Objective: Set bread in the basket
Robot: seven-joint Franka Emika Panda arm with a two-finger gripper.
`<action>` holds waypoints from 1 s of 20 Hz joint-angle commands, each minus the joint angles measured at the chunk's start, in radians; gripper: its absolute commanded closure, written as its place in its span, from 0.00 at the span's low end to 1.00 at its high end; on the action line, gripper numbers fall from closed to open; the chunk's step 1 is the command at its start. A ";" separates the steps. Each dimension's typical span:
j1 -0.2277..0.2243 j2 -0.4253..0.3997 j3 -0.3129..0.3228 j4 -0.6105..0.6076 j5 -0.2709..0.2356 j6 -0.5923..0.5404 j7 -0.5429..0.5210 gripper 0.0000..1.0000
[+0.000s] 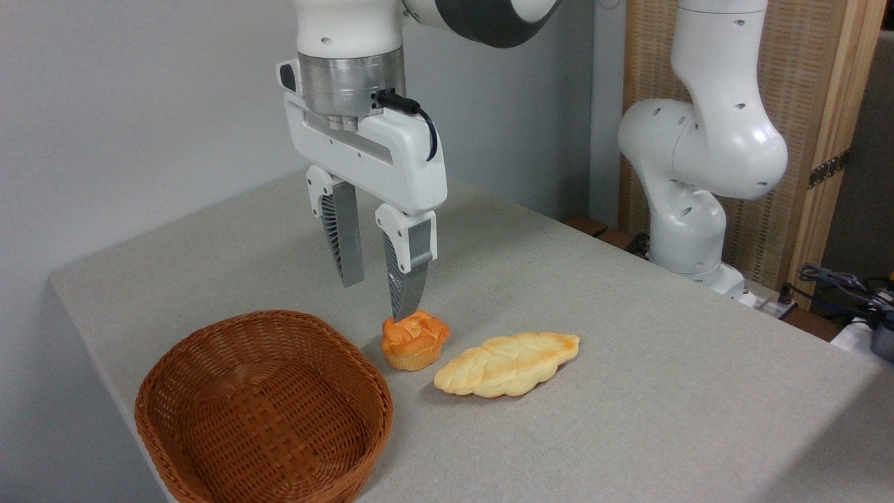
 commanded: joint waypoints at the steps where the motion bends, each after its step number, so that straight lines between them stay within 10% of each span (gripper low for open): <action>1: 0.000 0.003 0.008 0.010 -0.024 -0.035 0.030 0.00; 20: -0.007 0.005 -0.005 -0.120 -0.010 -0.079 0.179 0.00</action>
